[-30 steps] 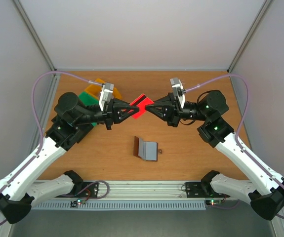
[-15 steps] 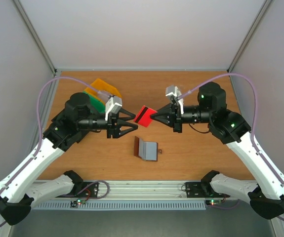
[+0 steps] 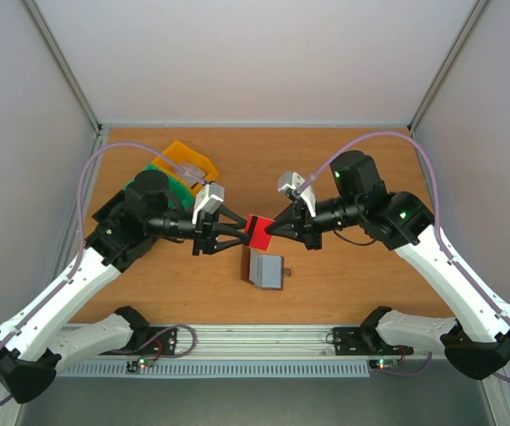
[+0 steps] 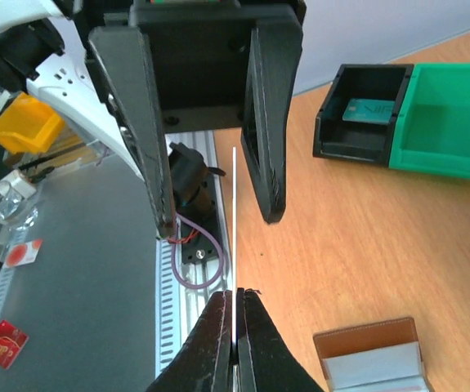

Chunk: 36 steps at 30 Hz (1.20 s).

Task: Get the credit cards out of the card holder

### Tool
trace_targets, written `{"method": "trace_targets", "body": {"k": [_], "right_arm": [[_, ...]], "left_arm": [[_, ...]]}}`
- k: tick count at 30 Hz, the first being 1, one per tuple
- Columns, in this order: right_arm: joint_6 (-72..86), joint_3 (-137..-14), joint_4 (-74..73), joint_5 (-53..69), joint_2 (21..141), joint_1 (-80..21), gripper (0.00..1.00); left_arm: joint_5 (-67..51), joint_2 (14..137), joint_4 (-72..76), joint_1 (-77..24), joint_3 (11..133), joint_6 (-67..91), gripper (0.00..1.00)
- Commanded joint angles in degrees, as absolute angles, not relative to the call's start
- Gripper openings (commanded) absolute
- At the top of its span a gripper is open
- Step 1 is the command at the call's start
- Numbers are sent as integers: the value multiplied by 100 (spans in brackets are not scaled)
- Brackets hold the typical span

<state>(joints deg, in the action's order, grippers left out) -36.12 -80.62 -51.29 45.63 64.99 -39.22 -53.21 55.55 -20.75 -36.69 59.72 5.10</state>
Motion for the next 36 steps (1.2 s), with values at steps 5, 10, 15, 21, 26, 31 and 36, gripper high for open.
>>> {"method": "trace_targets", "body": {"k": [5,10,15,21,26,31,36], "right_arm": [[-3608,-8178,-4785,4651,6496,-4083,1],[-3604,-8129,-4758,4550,6454,-4086,1],[-3588,-8030,-4667,4301,6406,-4085,1],[-3226,-7530,-4151,2720,6086,-4074,85],[-3025,-7133,-3939,1654,5733,-4034,99],[-2963,-7005,-3959,1395,5719,-4000,98],[-2956,-6883,-3982,1345,5704,-3998,99]], "left_arm": [[-5293,5615,-1134,-3821,5813,959,20],[-5503,5577,-1078,-3938,5707,1134,0],[-5208,5565,-1582,-3959,5848,884,0],[-3587,5664,-3290,-3826,6320,168,0],[-204,6263,-5156,-3748,7169,-2012,0],[2163,7440,-5926,-3255,7611,-3296,0],[2772,8286,-5368,-2499,7833,-4158,0]]}}
